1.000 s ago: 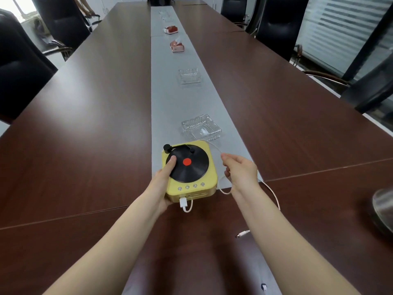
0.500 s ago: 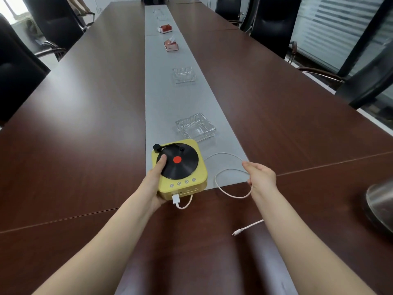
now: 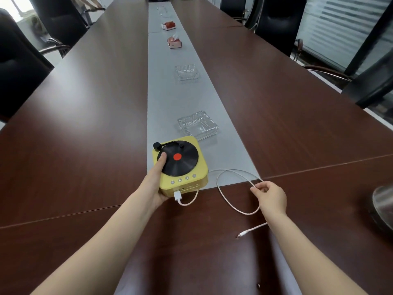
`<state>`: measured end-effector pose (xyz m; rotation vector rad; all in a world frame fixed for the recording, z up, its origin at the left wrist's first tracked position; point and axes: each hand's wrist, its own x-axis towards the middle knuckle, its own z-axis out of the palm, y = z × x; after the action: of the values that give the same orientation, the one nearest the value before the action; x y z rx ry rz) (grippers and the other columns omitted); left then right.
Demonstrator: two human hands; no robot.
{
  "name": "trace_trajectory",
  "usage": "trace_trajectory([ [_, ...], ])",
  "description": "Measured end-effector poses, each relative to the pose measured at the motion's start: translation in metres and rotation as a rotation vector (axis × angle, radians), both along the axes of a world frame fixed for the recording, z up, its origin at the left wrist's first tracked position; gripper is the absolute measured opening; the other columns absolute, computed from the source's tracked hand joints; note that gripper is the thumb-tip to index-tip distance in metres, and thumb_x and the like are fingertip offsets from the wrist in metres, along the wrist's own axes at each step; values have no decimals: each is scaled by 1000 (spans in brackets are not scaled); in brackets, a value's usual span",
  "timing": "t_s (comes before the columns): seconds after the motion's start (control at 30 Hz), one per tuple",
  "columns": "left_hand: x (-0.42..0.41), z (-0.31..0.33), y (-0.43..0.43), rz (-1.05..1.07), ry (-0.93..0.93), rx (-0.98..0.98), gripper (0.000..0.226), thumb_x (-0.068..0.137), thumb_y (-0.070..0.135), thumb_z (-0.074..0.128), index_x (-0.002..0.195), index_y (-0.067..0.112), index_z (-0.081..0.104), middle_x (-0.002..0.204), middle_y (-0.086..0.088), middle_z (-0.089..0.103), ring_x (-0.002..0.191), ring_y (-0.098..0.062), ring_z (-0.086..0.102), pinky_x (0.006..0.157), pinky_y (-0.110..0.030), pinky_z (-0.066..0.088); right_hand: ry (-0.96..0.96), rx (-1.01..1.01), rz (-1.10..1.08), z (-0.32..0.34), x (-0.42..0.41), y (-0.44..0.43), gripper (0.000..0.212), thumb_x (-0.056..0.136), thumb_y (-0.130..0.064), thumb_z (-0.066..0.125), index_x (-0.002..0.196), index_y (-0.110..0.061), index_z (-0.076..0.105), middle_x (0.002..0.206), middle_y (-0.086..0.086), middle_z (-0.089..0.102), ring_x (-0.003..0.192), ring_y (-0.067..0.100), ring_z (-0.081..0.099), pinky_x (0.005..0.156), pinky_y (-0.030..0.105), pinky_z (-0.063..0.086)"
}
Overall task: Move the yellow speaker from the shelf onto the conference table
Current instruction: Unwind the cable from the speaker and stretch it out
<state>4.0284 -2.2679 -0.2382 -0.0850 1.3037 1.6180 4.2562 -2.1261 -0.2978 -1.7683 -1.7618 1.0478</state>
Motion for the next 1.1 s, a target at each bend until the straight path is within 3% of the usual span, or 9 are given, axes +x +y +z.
trace_trajectory([
  [0.2,-3,-1,-1,8,7,0,39,84,51,59,103,18,64,89,-6,77,90,-27,70,76,-43,55,-347,4,23,11,-2,-4,13,86,-23,63,95,-15,69,119,11,57,114,34,45,91,37,38],
  [0.3,-6,0,-1,3,12,-3,37,84,52,58,100,19,64,83,-5,77,86,-26,71,73,-42,56,-408,-8,13,29,-12,-10,39,82,-22,64,119,-12,58,132,13,47,122,35,40,98,43,36],
  [0.43,-9,2,-2,1,26,-3,37,84,53,57,100,20,64,81,-4,77,86,-27,70,73,-43,55,-115,198,156,55,-39,-21,42,86,-15,54,128,-6,54,136,14,49,126,32,42,104,37,31],
  [0.53,-10,3,-2,-12,47,-21,39,83,55,57,100,21,64,81,-4,77,86,-27,70,74,-43,55,346,-49,313,77,-74,-37,35,96,-19,46,126,-5,58,130,10,60,123,23,52,107,32,35],
  [0.6,-11,4,-1,-21,44,-32,41,84,54,57,103,19,64,85,-6,77,86,-28,70,75,-44,55,503,-213,390,80,-95,-45,33,98,-22,43,124,-11,60,126,6,63,119,19,56,108,37,40],
  [0.77,-22,-7,0,25,91,-59,60,77,51,67,122,11,58,110,-14,71,97,-34,69,87,-51,54,573,-293,404,68,-122,-53,34,99,-14,38,122,-13,62,111,1,66,106,15,59,94,28,47],
  [0.93,-33,-14,6,89,195,-135,48,85,45,62,115,8,58,98,-9,71,85,-26,69,73,-37,57,542,-293,362,53,-138,-56,34,100,-14,35,118,-13,64,103,1,65,96,15,58,84,25,45],
  [1.0,-37,-18,10,74,279,-182,43,89,46,56,111,9,59,94,-5,70,82,-22,67,69,-31,54,519,-278,350,46,-143,-56,32,100,-14,35,106,-16,65,98,2,65,92,16,57,82,27,45],
  [1.1,-41,-29,13,24,399,-286,48,91,50,48,116,11,59,109,-5,68,99,-25,64,82,-32,51,475,-263,329,35,-148,-56,31,99,-12,35,91,-19,64,93,6,66,91,19,58,90,38,49],
])
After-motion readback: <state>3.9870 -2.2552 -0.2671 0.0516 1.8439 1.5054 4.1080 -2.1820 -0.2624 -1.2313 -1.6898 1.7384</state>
